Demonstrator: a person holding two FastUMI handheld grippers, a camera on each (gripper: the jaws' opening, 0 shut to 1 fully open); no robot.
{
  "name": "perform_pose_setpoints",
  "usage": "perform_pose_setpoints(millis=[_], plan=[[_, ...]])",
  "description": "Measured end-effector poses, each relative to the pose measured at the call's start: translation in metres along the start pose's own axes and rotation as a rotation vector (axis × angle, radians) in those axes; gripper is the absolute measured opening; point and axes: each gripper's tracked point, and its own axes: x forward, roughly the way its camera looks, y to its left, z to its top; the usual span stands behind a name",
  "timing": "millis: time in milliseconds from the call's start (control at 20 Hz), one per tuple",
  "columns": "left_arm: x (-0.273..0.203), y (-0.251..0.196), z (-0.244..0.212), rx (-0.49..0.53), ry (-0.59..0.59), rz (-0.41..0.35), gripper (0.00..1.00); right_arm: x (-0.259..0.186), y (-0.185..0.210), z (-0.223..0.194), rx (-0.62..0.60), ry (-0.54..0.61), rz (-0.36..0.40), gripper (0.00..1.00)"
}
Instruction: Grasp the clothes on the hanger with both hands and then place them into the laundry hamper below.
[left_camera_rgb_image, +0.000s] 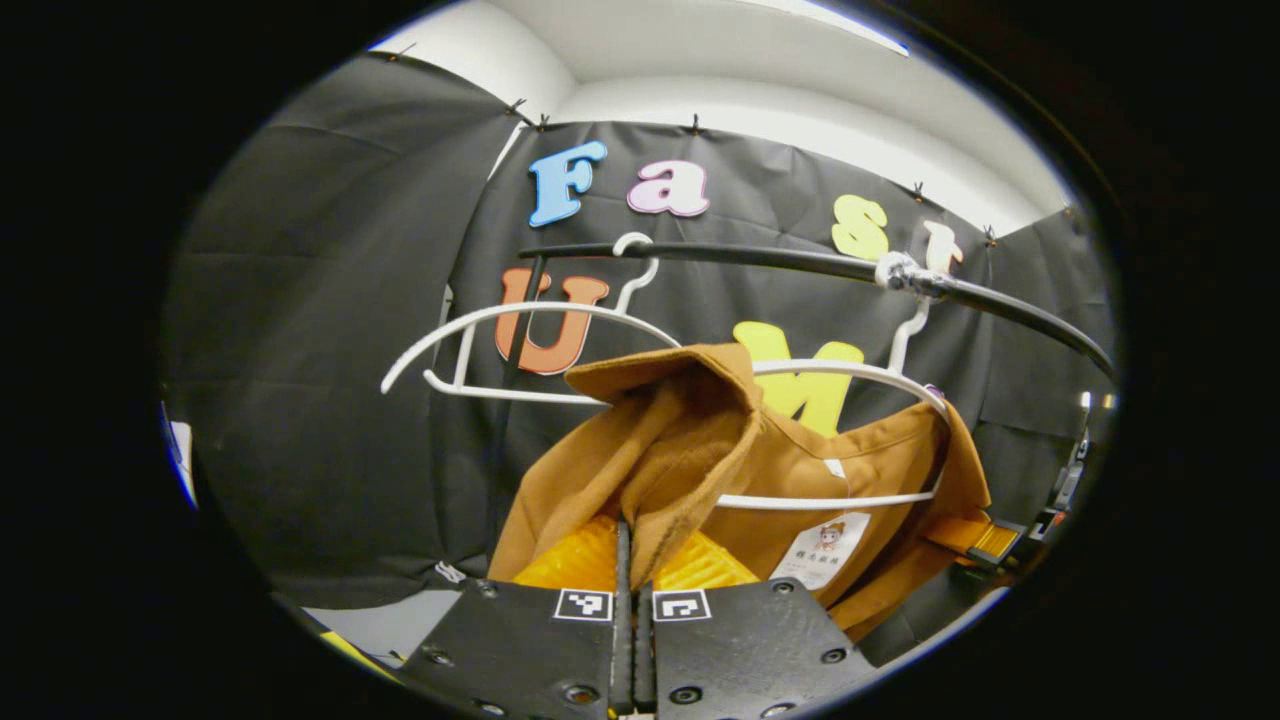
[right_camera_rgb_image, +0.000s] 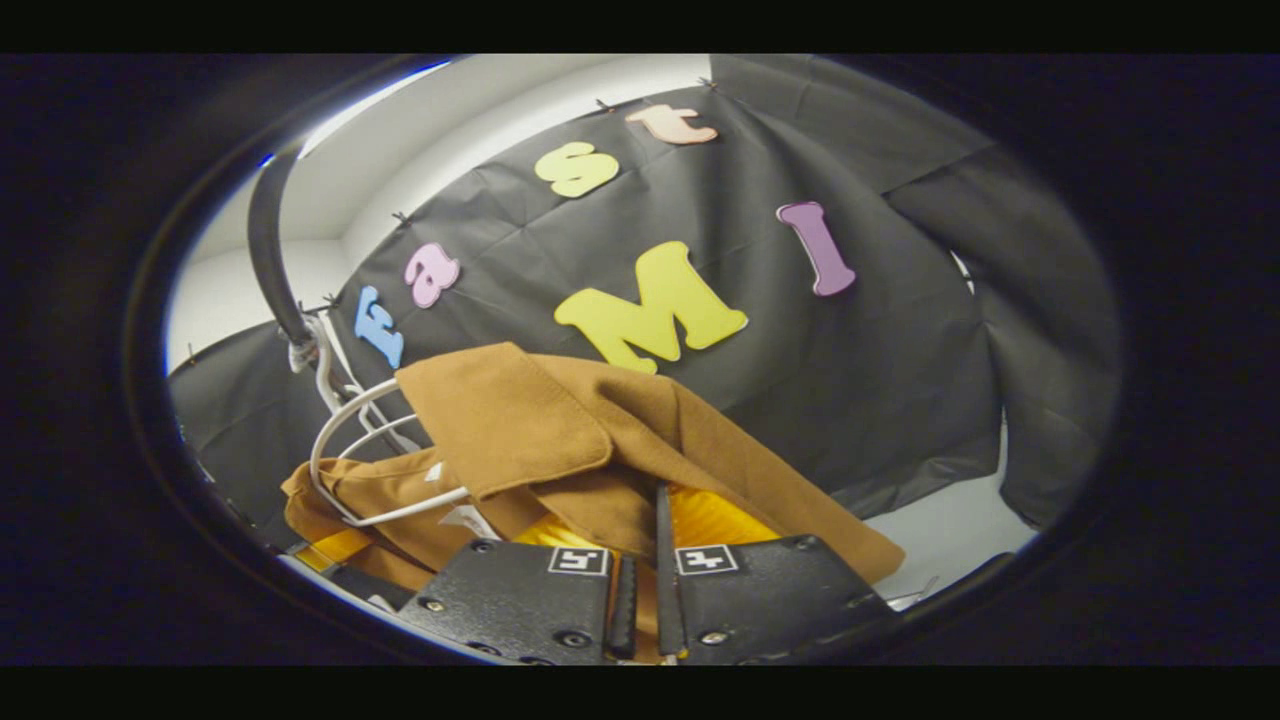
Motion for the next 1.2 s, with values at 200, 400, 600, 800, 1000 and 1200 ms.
perform_pose_setpoints(millis=[200, 400, 600, 800, 1000, 1200], plan=[[-0.007, 0.007, 0.018, 0.001, -0.019, -0.004, 0.01, -0.008, -0.005, 0.015, 0.029, -0.015, 0.011, 0.10], [-0.011, 0.013, 0.034, 0.000, -0.038, -0.002, 0.01, -0.011, -0.010, 0.033, 0.048, -0.041, 0.018, 0.10], [-0.010, 0.023, 0.043, -0.004, -0.063, 0.010, 0.01, -0.008, -0.010, 0.049, 0.093, -0.054, 0.032, 0.10], [-0.004, 0.039, 0.051, -0.027, -0.051, -0.001, 0.01, -0.008, -0.011, 0.066, 0.148, -0.075, 0.061, 0.10], [0.001, 0.062, 0.060, -0.073, -0.040, 0.001, 0.01, -0.003, -0.016, 0.084, 0.161, -0.097, 0.063, 0.10], [0.008, 0.071, 0.068, -0.055, -0.047, -0.007, 0.01, 0.004, -0.025, 0.091, 0.181, -0.101, 0.053, 0.10]])
